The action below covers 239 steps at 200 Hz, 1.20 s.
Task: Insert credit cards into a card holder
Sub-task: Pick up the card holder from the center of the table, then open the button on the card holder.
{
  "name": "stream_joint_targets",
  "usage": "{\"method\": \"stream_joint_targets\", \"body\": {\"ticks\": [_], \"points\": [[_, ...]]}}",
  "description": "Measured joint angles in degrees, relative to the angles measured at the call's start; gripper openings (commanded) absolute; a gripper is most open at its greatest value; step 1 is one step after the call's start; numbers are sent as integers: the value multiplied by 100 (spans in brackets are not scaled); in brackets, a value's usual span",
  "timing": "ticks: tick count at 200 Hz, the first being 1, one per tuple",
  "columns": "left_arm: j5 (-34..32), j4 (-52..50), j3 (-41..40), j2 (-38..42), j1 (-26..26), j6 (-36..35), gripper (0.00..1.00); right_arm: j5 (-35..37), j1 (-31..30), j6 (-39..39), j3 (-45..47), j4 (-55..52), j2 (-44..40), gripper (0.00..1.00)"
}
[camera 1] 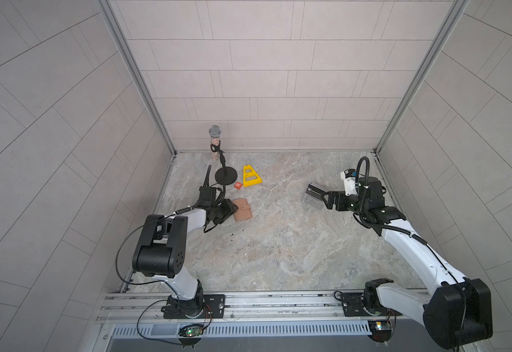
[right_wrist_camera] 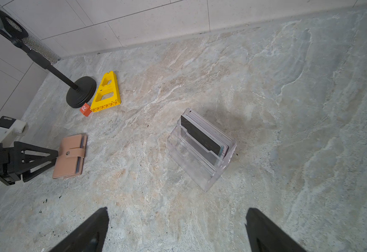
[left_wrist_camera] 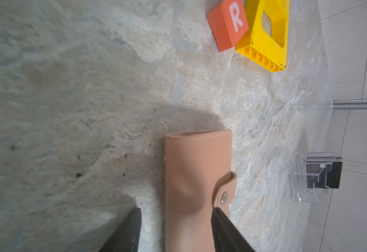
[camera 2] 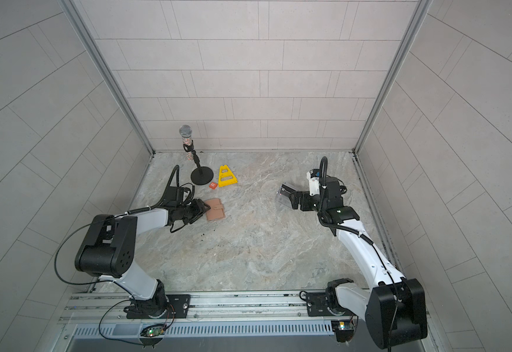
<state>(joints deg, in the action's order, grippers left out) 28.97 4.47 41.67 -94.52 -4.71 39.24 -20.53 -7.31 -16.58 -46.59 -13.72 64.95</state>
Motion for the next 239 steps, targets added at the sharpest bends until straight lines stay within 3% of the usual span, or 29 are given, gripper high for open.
{"method": "stream_joint_targets", "body": {"ticks": [50, 83, 164, 216, 239], "points": [[199, 195, 35, -216, -66, 140, 34, -15, -109, 22, -39, -114, 131, 100], [337, 284, 37, -302, -125, 304, 8, -85, -411, 57, -190, -122, 354, 100], [140, -52, 50, 127, -874, 474, 5, 57, -2334, 81, -713, 50, 1550, 99], [-68, -262, 42, 422, -1338, 573, 5, -323, -3018, -542, -970, 695, 2695, 58], [-125, -267, 26, 422, -1451, 638, 5, -584, -3060, -857, -994, 1097, 3117, 51]]}}
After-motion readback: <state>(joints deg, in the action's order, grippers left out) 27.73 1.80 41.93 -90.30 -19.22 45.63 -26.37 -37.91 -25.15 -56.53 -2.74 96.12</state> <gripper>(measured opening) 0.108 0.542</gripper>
